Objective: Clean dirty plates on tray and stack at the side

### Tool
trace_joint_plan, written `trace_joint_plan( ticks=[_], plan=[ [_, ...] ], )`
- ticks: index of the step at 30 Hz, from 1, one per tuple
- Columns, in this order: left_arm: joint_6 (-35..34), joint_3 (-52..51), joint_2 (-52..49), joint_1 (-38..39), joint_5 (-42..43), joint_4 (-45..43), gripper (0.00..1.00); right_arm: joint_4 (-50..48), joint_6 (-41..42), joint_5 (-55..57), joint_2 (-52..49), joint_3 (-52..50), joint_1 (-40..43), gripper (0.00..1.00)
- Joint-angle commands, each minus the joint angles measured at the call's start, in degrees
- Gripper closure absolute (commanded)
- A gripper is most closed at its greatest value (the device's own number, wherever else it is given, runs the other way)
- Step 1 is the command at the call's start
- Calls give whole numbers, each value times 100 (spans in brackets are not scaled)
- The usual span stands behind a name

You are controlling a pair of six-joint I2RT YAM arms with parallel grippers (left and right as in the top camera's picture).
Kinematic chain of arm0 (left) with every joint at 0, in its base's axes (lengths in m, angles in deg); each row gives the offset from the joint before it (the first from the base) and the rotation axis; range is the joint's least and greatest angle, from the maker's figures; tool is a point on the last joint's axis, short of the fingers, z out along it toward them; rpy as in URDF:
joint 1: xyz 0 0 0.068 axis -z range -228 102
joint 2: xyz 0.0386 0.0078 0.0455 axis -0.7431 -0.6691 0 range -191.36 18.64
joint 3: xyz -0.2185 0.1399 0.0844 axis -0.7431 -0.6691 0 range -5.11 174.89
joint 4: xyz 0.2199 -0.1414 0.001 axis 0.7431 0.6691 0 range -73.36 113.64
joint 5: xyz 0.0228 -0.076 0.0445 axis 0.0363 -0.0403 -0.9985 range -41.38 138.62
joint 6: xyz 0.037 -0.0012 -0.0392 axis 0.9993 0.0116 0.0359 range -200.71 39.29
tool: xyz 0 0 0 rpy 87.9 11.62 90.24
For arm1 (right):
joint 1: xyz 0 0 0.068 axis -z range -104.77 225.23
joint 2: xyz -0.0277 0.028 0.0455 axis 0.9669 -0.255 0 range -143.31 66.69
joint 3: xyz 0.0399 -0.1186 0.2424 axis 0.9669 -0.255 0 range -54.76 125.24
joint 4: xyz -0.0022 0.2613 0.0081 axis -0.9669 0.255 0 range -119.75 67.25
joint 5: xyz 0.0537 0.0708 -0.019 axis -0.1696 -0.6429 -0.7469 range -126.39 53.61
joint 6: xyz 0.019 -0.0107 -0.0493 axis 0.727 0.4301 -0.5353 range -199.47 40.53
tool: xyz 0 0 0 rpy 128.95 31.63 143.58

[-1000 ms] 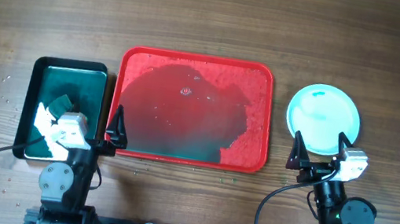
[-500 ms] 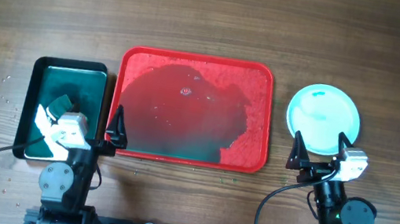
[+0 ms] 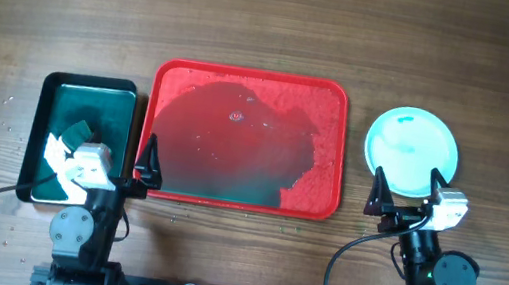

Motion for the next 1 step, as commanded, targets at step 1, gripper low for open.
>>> trace_joint_plan(
  ticks=[1],
  plan=[
    [114,-52,63,48,28,-4,0,-26,46,-85,20,-4,-33,0]
  ],
)
